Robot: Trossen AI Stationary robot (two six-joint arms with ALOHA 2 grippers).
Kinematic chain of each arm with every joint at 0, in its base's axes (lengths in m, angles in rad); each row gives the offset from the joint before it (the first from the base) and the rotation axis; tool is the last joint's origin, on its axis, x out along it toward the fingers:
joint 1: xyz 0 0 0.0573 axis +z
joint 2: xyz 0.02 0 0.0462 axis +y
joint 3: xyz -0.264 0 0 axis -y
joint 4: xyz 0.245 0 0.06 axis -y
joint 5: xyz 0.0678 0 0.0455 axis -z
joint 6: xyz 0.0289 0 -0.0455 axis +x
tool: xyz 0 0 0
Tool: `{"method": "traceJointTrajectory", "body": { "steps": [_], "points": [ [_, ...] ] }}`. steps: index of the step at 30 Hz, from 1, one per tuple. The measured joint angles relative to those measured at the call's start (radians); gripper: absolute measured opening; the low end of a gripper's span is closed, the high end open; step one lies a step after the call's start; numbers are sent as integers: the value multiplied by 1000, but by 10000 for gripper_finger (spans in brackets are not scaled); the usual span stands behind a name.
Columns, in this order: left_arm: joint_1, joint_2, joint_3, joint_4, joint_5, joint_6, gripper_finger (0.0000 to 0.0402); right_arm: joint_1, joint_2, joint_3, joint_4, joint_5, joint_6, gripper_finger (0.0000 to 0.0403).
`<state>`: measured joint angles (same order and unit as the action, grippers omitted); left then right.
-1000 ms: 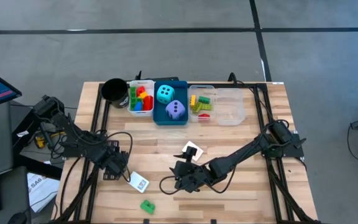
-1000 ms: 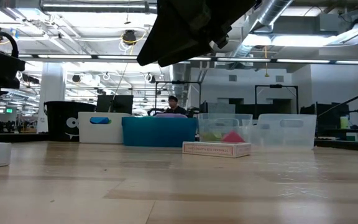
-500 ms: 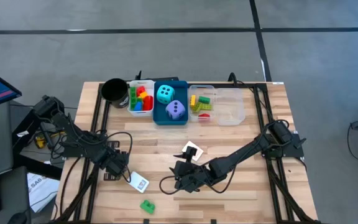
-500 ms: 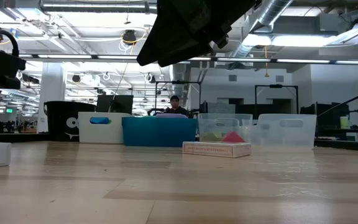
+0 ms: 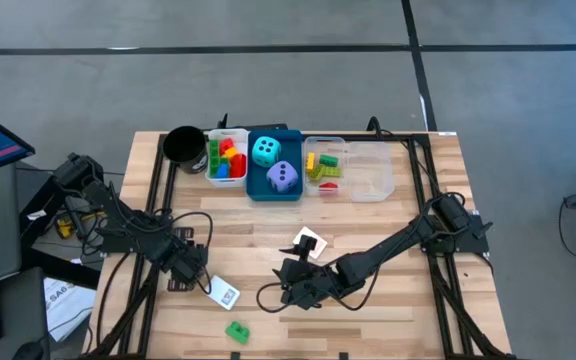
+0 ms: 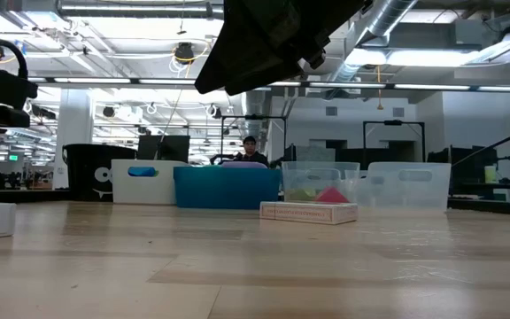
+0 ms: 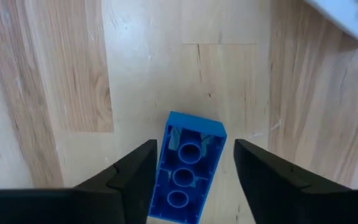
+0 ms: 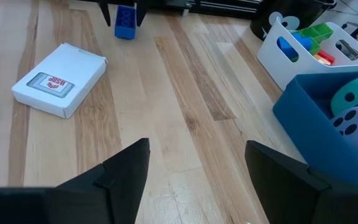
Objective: Pick & Place Toys
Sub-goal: Put the small blue game piece into the left transparent bin
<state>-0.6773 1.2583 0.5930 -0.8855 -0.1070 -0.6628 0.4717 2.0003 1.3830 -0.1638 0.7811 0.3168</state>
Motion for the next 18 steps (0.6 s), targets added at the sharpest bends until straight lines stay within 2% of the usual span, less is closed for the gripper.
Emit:
{"method": "traceJointTrajectory", "body": {
  "steps": [6, 11, 15, 18],
  "points": [
    [0, 0, -51, 60, 5, 0, 247, 0, 0, 0, 0, 0, 0, 260],
    [1, -6, -116, 99, 57, -33, 265, 0, 0, 0, 0, 0, -1, 260],
    [1, -27, -125, 105, 66, -41, 258, 0, 0, 0, 0, 0, -2, 260],
    [0, -60, -129, 119, 59, -40, 233, -2, 0, 0, 0, 0, -2, 260]
  ]
}}
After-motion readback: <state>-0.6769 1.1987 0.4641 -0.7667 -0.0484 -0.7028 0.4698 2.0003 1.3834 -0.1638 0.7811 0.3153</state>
